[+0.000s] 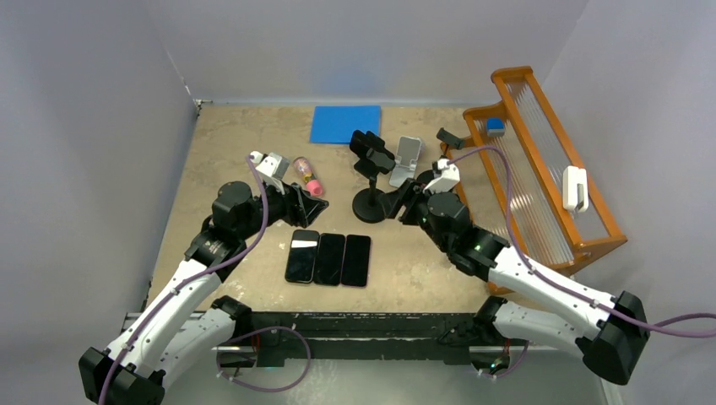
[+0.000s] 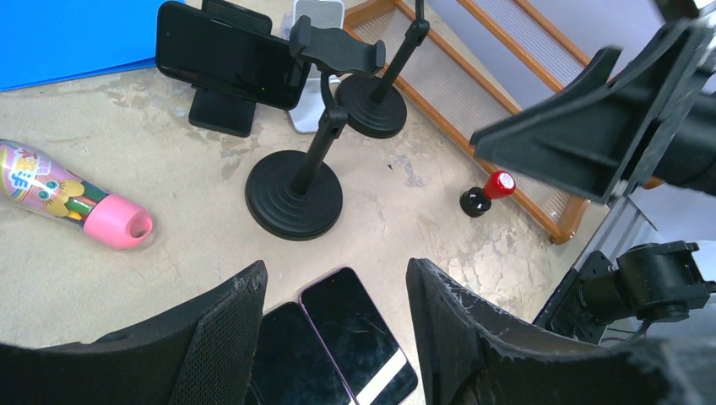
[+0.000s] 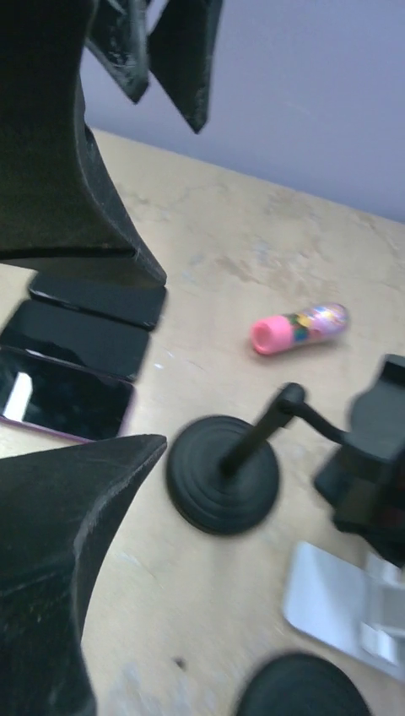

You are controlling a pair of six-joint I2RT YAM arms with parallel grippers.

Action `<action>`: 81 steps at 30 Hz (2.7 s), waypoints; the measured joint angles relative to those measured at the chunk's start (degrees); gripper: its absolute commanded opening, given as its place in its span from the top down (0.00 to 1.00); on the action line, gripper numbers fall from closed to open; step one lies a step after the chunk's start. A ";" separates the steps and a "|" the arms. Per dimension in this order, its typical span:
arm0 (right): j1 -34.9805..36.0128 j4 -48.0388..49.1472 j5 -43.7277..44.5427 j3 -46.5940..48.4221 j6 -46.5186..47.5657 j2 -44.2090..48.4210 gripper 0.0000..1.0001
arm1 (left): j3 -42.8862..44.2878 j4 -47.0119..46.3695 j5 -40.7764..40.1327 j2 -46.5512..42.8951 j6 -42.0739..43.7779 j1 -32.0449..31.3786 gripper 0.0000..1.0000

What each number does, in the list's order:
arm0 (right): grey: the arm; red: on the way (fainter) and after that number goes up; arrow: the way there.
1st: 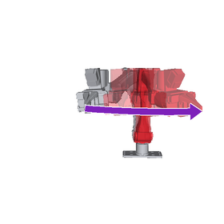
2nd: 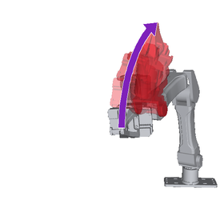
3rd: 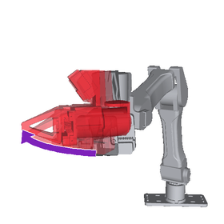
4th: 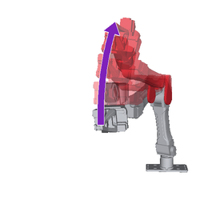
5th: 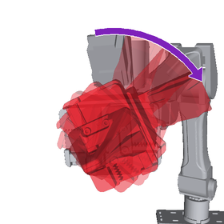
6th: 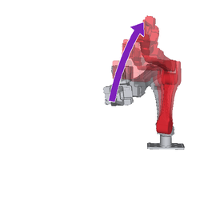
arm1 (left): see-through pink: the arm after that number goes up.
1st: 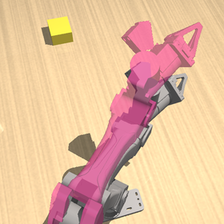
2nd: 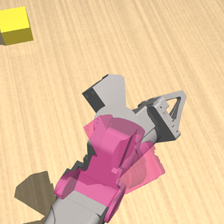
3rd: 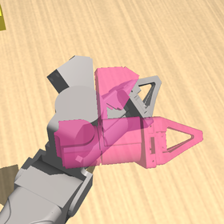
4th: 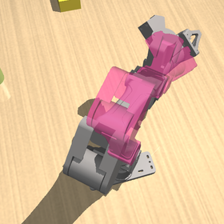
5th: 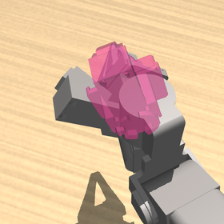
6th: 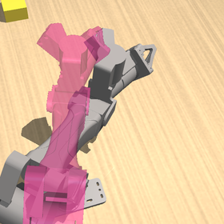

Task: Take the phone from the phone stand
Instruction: Place the phone at the center of the board, then pick up the phone stand at the center of the board.

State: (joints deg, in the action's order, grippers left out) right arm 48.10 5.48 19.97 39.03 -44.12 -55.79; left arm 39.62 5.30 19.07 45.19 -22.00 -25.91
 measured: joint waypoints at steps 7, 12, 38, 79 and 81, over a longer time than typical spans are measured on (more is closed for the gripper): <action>0.00 -1.25 10.27 7.54 5.03 -6.60 0.18 | 0.00 0.02 -0.07 0.00 0.02 0.00 0.41; 0.00 -0.22 12.04 8.63 6.25 -14.16 0.18 | 0.00 0.04 -0.33 0.00 0.02 0.00 0.40; -0.17 4.87 16.37 20.96 7.61 -36.00 0.38 | 0.00 0.13 -0.85 0.02 0.02 -0.52 0.40; -1.40 0.90 18.21 22.27 13.42 -36.41 1.00 | 0.00 0.15 -0.85 0.02 0.02 -1.18 0.40; -1.40 0.17 18.18 21.62 13.79 -33.77 1.00 | 0.00 0.15 -0.85 0.02 0.00 -1.18 0.40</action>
State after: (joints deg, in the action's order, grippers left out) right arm 46.70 5.65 38.15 60.64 -30.33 -89.56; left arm 39.62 5.45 18.22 45.21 -22.00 -27.09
